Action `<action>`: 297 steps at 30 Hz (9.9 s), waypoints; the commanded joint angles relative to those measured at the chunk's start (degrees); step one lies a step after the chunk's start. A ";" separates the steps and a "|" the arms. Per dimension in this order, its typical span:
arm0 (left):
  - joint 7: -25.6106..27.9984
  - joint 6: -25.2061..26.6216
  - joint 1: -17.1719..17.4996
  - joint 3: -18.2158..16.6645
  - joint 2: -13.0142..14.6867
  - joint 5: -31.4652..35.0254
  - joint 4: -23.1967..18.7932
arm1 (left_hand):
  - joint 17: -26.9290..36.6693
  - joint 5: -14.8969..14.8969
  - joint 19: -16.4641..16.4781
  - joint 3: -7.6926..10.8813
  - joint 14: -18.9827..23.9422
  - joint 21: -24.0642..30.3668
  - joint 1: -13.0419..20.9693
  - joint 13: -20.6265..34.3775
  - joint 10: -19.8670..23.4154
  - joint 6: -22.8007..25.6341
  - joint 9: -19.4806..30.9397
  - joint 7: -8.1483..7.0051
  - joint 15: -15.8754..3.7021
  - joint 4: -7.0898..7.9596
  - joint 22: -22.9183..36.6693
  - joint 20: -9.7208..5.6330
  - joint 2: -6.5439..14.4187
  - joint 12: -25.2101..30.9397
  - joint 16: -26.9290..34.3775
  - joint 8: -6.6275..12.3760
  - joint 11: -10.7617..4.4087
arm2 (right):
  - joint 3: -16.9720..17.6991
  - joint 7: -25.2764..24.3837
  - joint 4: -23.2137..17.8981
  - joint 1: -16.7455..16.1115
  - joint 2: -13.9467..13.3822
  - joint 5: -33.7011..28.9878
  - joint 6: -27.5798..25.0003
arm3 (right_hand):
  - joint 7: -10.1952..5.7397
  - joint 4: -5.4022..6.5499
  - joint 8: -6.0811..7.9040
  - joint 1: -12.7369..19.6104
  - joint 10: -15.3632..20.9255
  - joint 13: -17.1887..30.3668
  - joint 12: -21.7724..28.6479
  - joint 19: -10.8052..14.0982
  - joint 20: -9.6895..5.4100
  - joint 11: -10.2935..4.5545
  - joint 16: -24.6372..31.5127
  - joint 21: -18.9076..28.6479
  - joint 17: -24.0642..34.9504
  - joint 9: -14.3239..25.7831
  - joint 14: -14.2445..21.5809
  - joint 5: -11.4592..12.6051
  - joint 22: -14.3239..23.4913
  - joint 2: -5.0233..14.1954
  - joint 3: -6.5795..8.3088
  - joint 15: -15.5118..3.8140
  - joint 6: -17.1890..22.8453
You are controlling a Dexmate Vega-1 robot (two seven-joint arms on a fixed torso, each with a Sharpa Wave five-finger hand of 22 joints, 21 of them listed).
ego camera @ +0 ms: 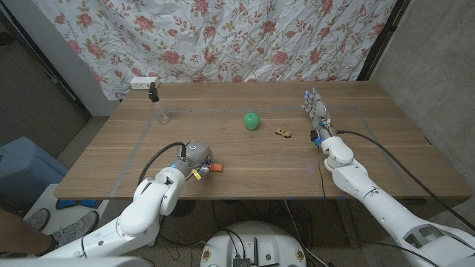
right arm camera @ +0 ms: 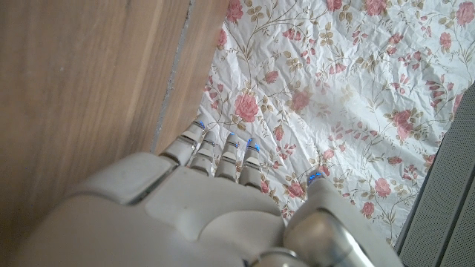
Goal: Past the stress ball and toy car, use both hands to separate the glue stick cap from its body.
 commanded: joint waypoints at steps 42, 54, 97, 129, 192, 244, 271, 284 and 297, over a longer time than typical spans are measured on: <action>5.43 -5.27 -6.16 -5.04 -3.00 -9.48 0.49 | 0.08 0.28 -0.26 -1.65 0.02 -0.04 -0.31 0.06 2.32 5.34 0.06 -0.13 -8.19 0.56 0.16 -1.22 1.89 -0.02 -0.18 -0.92 -1.78 | -0.85 3.80 -9.83 -1.38 -9.21 -3.88 -6.34 | 0.16 -3.28 -0.20 2.26 2.36 0.23 0.82 1.41 -0.85 -0.15 0.26 0.48 -0.76 0.17 0.99 -0.26 0.14 -0.81 1.19 -2.70 0.66; 10.84 -7.28 -8.91 -3.44 -4.85 -13.31 3.21 | 0.10 0.32 -0.37 -1.83 0.16 -0.05 -0.21 0.13 2.75 5.83 0.06 0.15 -8.27 0.50 0.16 -1.11 2.17 0.06 -0.15 -0.93 -1.77 | -1.86 4.93 -11.04 -0.90 -10.49 -6.06 -6.63 | -0.19 -4.45 -0.21 3.23 2.84 0.28 0.89 1.60 -0.98 -0.08 0.16 0.42 -1.28 0.17 1.39 -0.40 0.14 -1.25 1.50 -2.30 0.78; 23.38 -14.71 -18.57 1.82 -10.74 -26.70 12.69 | 0.13 0.29 -0.34 -2.73 0.47 0.04 -0.48 0.22 3.42 6.45 0.03 0.49 -7.83 0.50 0.17 -0.24 2.39 0.02 -0.14 -1.34 -1.76 | -2.56 7.62 -17.49 -0.69 -21.39 -23.74 -1.63 | -0.67 -10.77 -0.67 8.01 2.50 0.89 0.32 0.22 1.69 -1.07 -0.81 -0.13 -2.65 0.51 -1.14 -1.65 0.24 -5.73 1.90 -0.19 -2.94; 26.03 -17.70 -23.47 5.73 -14.98 -28.87 17.45 | 0.10 0.27 -0.74 -3.28 0.35 -0.06 -1.00 0.25 3.65 6.51 0.06 0.81 -7.72 0.69 0.19 0.04 2.59 -0.07 -0.26 -1.69 -1.75 | -1.14 15.32 -22.68 -1.34 -28.38 -28.07 -0.07 | 0.46 -12.34 0.05 15.30 -0.18 1.96 0.31 -5.54 4.49 -0.89 -1.06 -0.48 -3.07 1.08 -4.46 -1.40 0.25 -9.42 3.25 2.86 -7.76; 31.04 -24.24 -29.62 11.53 -21.92 -29.53 27.65 | 0.11 0.33 -1.03 -3.72 0.28 0.00 -1.37 0.27 3.80 6.43 0.12 1.24 -7.82 0.68 0.21 0.31 3.64 -0.26 -0.31 -2.28 -1.74 | -4.44 17.61 -33.50 2.11 -27.81 -38.11 -14.13 | -0.60 -12.12 3.59 31.99 0.98 4.64 2.58 -3.15 5.40 0.23 1.11 0.81 -3.57 1.92 -2.10 0.02 0.20 -12.65 8.56 3.76 -7.35; 31.88 -27.55 -31.26 12.50 -22.78 -30.54 30.72 | 0.02 0.35 -1.05 -3.98 0.27 0.07 -1.76 0.30 4.01 6.87 0.16 1.43 -7.73 0.59 0.21 0.32 4.18 -0.32 -0.45 -2.48 -1.74 | -5.12 8.07 -34.05 0.05 -25.70 -42.49 -20.83 | -6.27 -11.06 10.69 41.34 20.71 6.42 7.80 4.96 2.82 -5.24 6.44 0.56 -3.54 1.61 11.16 -2.32 0.13 -13.50 8.98 -2.81 10.07; 32.51 -28.35 -31.56 12.70 -23.25 -30.71 31.50 | -0.05 0.39 -1.08 -3.91 0.34 0.08 -1.89 0.30 4.13 6.87 0.17 1.46 -7.74 0.50 0.21 0.38 4.39 -0.34 -0.56 -2.64 -1.73 | -5.50 5.04 -35.82 -1.05 -25.26 -44.94 -23.25 | -6.40 -10.90 13.52 42.53 30.72 5.50 8.88 6.40 1.50 -8.51 9.60 0.25 -3.26 1.43 17.22 -2.02 0.10 -12.93 7.74 -6.78 18.70; 32.37 -28.42 -31.90 13.01 -23.74 -30.47 31.69 | -0.09 0.41 -1.07 -3.84 0.36 0.09 -1.95 0.30 4.16 6.94 0.18 1.44 -7.74 0.46 0.21 0.35 4.45 -0.36 -0.62 -2.68 -1.73 | -5.37 3.67 -35.85 -1.28 -24.70 -45.52 -23.44 | -6.48 -11.07 15.18 43.84 34.74 5.40 9.24 7.26 0.70 -10.44 11.26 0.33 -2.91 1.85 19.61 -1.93 0.07 -12.41 7.37 -8.46 22.68; 32.28 -28.86 -32.26 13.14 -23.97 -30.54 32.22 | -0.11 0.40 -1.09 -3.82 0.40 0.08 -2.07 0.30 4.15 6.85 0.18 1.44 -7.70 0.44 0.20 0.35 4.46 -0.39 -0.67 -2.77 -1.74 | -5.20 3.33 -35.29 -1.27 -24.53 -45.24 -22.86 | -6.51 -11.01 17.07 44.94 38.38 5.40 9.59 7.84 0.36 -11.16 12.58 0.29 -2.55 2.20 20.92 -1.95 0.07 -11.45 7.10 -9.46 27.14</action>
